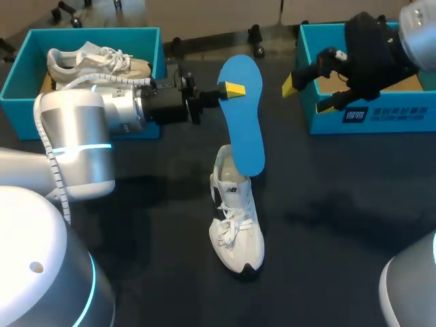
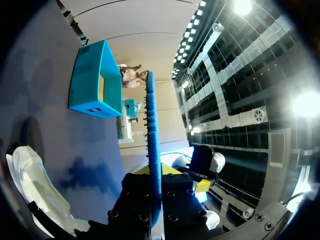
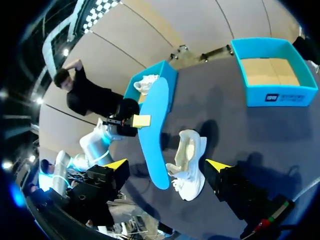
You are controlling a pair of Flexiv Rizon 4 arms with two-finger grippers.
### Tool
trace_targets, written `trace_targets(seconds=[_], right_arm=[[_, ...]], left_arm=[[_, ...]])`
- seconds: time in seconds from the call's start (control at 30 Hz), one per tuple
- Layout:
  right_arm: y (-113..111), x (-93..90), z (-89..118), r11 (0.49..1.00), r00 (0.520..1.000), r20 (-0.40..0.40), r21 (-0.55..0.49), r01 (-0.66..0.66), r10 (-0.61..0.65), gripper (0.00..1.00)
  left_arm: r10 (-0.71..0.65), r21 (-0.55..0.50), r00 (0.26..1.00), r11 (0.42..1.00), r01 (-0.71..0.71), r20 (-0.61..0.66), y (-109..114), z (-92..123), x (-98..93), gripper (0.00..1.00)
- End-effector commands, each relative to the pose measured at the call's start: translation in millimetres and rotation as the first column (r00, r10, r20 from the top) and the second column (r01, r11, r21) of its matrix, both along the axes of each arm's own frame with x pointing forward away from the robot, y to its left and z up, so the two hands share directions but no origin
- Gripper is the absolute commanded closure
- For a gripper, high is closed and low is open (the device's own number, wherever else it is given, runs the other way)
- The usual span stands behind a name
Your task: Take the shoe out of the shoebox, open the shoe tongue, remove and reinsert the insole, then place the shoe into the shoebox
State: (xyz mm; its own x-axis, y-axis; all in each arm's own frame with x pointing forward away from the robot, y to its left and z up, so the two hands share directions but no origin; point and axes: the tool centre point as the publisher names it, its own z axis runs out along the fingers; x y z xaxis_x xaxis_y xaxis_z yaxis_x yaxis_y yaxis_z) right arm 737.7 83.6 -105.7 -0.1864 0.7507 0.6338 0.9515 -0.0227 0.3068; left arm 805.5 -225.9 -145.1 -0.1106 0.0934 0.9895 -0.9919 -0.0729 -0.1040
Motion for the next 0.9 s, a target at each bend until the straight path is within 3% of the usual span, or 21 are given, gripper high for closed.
trace_targets(seconds=[0.03,0.5,0.9], right_arm=[[-2.5,3.8,-10.2,0.932,0.995,0.038,0.347,-0.104,0.096,0.0],[-5.3,12.9,-37.0,0.881,0.991,0.044,0.455,-0.13,0.124,0.0],[-8.7,21.4,-44.3,0.863,0.993,0.034,0.493,-0.113,0.111,0.0]], left_arm=[[0.001,-0.001,1.0,1.0,-0.001,0.0,-0.7,-0.8,0.1,1.0],[0.001,-0.001,1.0,1.0,-0.001,0.0,-0.7,-0.8,0.1,1.0],[0.001,-0.001,1.0,1.0,-0.001,0.0,-0.7,-0.8,0.1,1.0]])
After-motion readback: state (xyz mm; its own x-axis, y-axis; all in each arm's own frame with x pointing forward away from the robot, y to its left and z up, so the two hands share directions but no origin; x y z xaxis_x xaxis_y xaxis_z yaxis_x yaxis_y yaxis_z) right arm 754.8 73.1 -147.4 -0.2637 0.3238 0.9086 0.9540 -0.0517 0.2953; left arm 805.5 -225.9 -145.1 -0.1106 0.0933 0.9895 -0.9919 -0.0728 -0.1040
